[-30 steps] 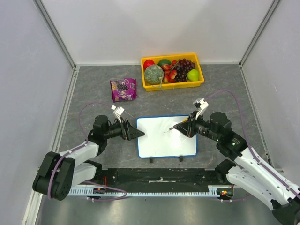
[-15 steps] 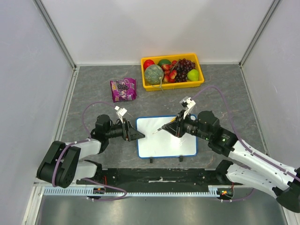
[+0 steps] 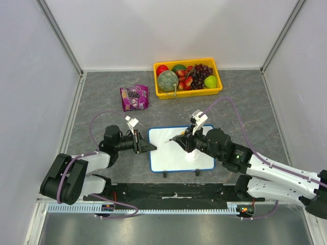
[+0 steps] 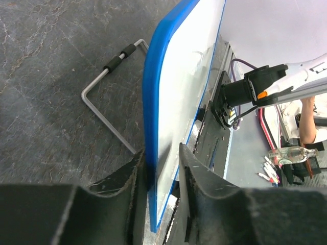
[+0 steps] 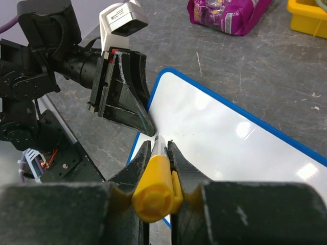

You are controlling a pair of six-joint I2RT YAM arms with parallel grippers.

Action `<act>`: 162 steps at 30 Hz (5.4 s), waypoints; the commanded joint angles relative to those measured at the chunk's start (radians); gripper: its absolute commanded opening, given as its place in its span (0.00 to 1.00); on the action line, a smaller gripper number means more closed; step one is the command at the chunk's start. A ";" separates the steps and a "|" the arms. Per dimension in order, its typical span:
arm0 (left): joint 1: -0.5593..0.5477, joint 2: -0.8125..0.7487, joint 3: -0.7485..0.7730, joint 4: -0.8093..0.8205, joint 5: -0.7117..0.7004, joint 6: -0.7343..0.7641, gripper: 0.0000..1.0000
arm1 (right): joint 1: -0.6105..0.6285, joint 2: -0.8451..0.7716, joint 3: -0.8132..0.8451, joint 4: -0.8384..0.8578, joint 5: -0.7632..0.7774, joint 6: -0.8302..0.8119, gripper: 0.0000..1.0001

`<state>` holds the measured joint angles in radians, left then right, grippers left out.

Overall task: Write a sentence on the whiteboard
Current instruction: Hold the whiteboard at the corner of the board, then write a sentence on the whiteboard.

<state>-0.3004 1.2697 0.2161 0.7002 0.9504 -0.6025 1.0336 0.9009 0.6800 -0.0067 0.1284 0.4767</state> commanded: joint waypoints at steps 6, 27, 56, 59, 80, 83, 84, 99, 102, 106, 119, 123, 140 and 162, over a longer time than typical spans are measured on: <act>0.001 -0.009 -0.008 0.047 0.028 0.024 0.16 | 0.019 0.021 0.044 0.063 0.108 -0.053 0.00; 0.001 0.022 0.003 0.025 0.022 0.023 0.02 | 0.137 0.107 0.072 0.146 0.322 -0.112 0.00; 0.001 0.048 0.012 0.019 0.021 0.024 0.02 | 0.155 0.179 0.033 0.191 0.464 -0.119 0.00; 0.001 0.048 0.012 0.021 0.021 0.024 0.02 | 0.155 0.193 0.030 0.192 0.468 -0.119 0.00; 0.000 0.048 0.016 0.021 0.027 0.026 0.02 | 0.155 0.268 0.030 0.203 0.398 -0.109 0.00; 0.001 0.049 0.019 0.016 0.028 0.027 0.02 | 0.155 0.273 0.018 0.195 0.382 -0.101 0.00; 0.001 0.049 0.019 0.016 0.028 0.029 0.02 | 0.154 0.273 0.015 0.192 0.376 -0.099 0.00; 0.003 0.053 0.022 0.016 0.030 0.029 0.02 | 0.157 0.233 -0.025 0.136 0.370 -0.070 0.00; 0.001 0.054 0.022 0.016 0.030 0.029 0.02 | 0.157 0.214 -0.043 0.134 0.388 -0.064 0.00; 0.001 0.057 0.022 0.018 0.028 0.027 0.02 | 0.157 0.188 -0.059 0.132 0.421 -0.058 0.00; 0.000 0.060 0.023 0.018 0.028 0.029 0.02 | 0.157 0.179 -0.048 0.146 0.511 -0.061 0.00; 0.001 0.059 0.023 0.018 0.028 0.029 0.02 | 0.157 0.176 -0.045 0.148 0.536 -0.061 0.00; 0.001 0.063 0.025 0.019 0.030 0.029 0.02 | 0.157 0.182 -0.059 0.136 0.499 -0.062 0.00; 0.003 0.066 0.026 0.018 0.030 0.029 0.02 | 0.157 0.138 -0.102 0.114 0.410 -0.041 0.00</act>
<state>-0.2985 1.3224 0.2295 0.7361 1.0245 -0.6128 1.1961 1.0458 0.6071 0.1757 0.5274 0.4366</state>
